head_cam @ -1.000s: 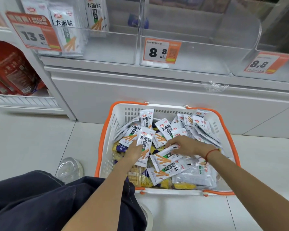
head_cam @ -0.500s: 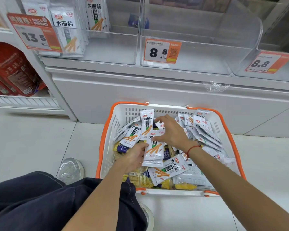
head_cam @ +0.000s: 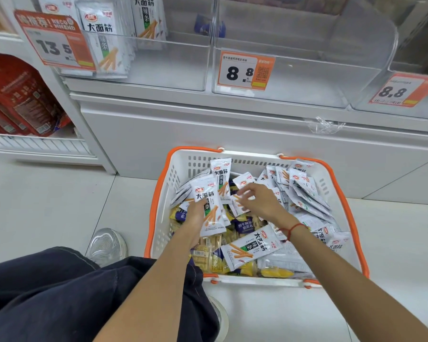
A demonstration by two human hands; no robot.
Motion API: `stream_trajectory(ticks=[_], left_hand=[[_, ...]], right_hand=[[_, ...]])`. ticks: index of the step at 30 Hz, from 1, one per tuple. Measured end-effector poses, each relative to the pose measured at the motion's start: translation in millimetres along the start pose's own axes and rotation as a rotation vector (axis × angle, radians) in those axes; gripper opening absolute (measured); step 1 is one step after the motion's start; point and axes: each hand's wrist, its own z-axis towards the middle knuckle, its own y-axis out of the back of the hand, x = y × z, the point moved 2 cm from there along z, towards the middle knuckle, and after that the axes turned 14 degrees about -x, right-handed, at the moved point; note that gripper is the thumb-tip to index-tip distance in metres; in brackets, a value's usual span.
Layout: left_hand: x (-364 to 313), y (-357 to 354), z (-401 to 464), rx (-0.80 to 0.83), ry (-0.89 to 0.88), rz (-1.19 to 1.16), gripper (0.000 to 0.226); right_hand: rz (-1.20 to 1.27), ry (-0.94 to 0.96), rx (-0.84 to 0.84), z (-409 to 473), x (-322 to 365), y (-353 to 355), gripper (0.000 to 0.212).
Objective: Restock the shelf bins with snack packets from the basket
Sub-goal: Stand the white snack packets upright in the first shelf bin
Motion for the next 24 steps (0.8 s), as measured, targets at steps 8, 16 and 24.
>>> stream_trajectory(ticks=[8,16,24], left_hand=[[1.6,6.3,-5.3,-0.026,0.009,-0.123,0.027],[-3.2,6.8,-3.3,-0.055,-0.185,-0.040,0.027],[-5.9,-12.4,-15.2,0.169,-0.220,0.259,0.043]], right_hand=[[-0.951,0.319,0.470,-30.3,-33.3,-12.5,0.047],[-0.630,0.283,0.451,-4.9,-3.9,28.0,0.025],[-0.567,0.401,0.418,2.3,44.1,22.1,0.033]])
